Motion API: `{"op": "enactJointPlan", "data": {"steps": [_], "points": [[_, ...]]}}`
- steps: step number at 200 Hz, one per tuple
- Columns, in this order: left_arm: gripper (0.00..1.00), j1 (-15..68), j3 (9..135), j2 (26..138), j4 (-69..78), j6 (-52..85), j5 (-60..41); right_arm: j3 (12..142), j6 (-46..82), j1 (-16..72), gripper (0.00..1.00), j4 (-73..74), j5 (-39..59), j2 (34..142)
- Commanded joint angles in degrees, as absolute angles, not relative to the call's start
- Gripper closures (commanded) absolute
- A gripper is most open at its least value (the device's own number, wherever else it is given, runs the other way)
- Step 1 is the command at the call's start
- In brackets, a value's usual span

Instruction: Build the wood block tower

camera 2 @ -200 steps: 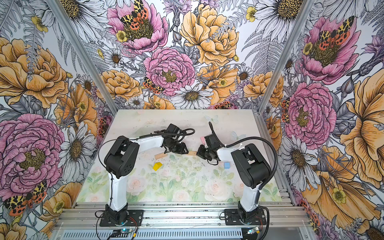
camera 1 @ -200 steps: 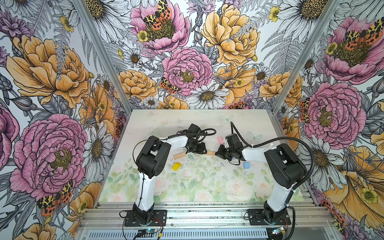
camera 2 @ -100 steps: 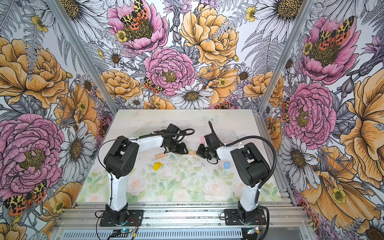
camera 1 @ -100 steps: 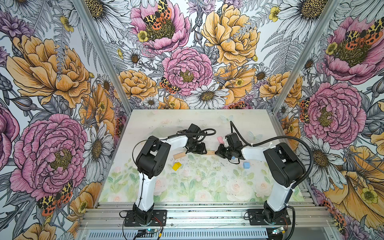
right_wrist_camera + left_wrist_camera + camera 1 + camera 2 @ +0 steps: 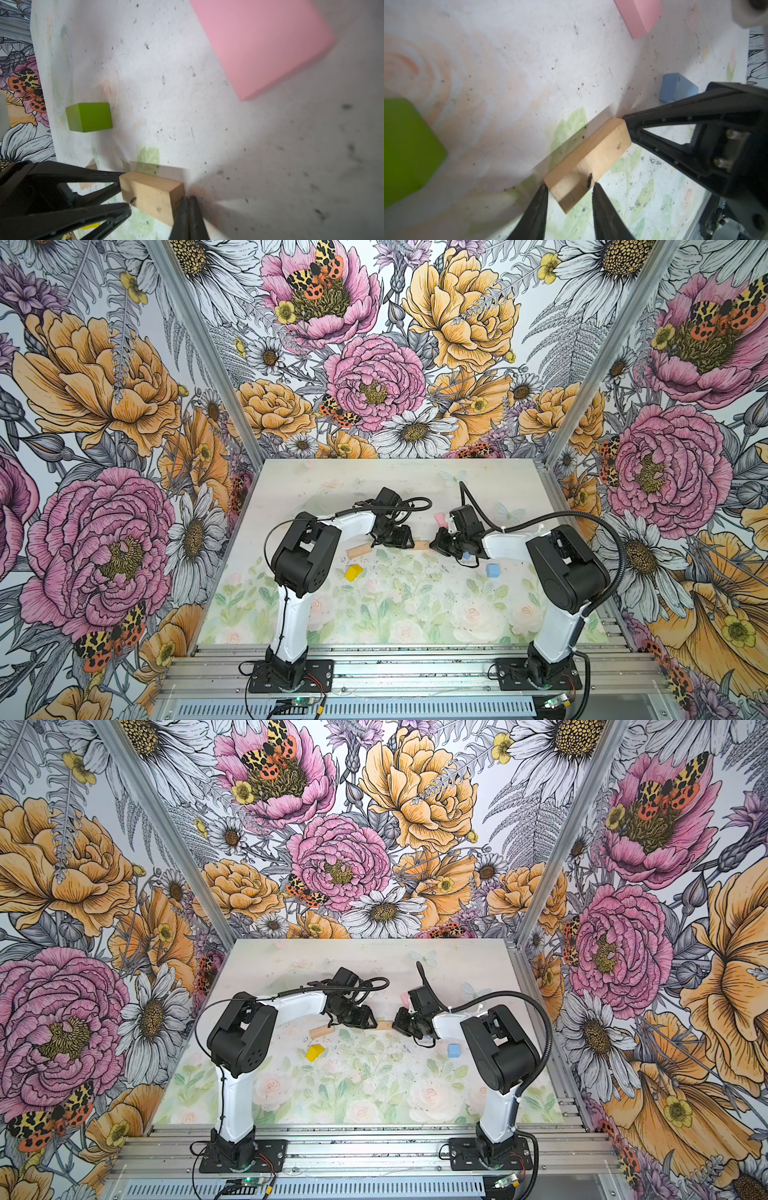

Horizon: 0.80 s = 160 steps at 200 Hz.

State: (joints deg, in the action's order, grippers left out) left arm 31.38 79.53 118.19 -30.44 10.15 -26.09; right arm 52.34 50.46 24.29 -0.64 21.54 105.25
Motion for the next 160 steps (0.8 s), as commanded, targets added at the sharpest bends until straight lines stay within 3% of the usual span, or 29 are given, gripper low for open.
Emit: {"op": "enactJointPlan", "data": {"steps": [1,160], "points": [[0.63,31.4,80.3,116.8,-31.4,10.5,-24.6,52.4,50.2,24.6,1.00,-0.8,23.0,104.9],[0.59,31.3,79.9,116.5,-31.3,11.0,-24.1,50.5,50.8,25.0,1.00,-0.6,22.1,103.5]]}}
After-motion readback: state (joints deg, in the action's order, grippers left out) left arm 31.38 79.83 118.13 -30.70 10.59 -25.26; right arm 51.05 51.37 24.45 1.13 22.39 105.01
